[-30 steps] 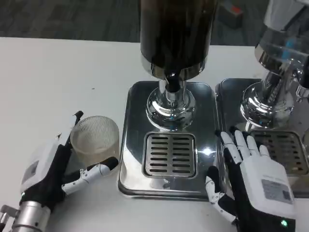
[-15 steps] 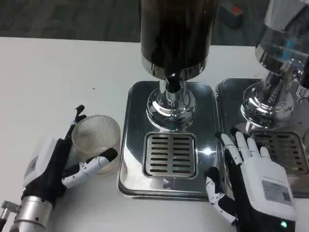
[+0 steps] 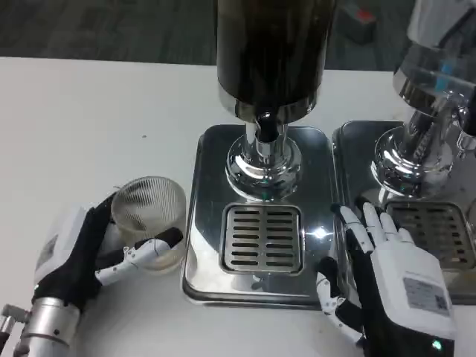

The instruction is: Grasp the cup under the faucet to collect the drink, then remove the cup.

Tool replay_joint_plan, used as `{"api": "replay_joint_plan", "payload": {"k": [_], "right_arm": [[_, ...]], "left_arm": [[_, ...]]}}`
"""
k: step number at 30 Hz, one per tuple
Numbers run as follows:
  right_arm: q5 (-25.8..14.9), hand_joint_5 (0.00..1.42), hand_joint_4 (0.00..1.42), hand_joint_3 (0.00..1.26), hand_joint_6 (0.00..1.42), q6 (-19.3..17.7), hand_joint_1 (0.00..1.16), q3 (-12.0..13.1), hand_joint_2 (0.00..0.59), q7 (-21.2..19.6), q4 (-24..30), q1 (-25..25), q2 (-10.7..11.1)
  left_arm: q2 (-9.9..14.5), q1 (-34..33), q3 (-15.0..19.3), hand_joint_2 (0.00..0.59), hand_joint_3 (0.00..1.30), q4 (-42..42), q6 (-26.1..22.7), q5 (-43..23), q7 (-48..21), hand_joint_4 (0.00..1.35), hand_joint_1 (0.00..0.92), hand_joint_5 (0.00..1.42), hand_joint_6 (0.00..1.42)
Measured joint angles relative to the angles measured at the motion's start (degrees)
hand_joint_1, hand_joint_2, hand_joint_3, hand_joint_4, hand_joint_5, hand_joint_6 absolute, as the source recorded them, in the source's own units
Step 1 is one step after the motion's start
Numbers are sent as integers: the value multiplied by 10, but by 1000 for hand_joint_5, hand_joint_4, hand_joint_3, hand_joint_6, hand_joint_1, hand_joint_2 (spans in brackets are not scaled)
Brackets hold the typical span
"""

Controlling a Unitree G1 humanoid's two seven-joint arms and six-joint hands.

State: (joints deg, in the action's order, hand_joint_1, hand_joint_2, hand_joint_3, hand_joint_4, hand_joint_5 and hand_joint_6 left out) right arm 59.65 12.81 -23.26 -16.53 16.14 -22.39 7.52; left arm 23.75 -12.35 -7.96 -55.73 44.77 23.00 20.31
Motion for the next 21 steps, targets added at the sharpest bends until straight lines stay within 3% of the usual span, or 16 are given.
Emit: {"api": "replay_joint_plan", "payload": {"k": [6, 21], "right_arm": [[-3, 34, 11, 124, 60, 0, 525, 0, 554, 0, 0, 0, 0], [-4, 37, 11, 124, 64, 0, 531, 0, 554, -3, -1, 1, -2]], "left_arm": [[0, 2, 0, 97, 502, 0, 10, 8, 27, 571, 364, 745, 602], [0, 7, 0, 101, 550, -15, 44, 25, 63, 617, 366, 795, 637]]}}
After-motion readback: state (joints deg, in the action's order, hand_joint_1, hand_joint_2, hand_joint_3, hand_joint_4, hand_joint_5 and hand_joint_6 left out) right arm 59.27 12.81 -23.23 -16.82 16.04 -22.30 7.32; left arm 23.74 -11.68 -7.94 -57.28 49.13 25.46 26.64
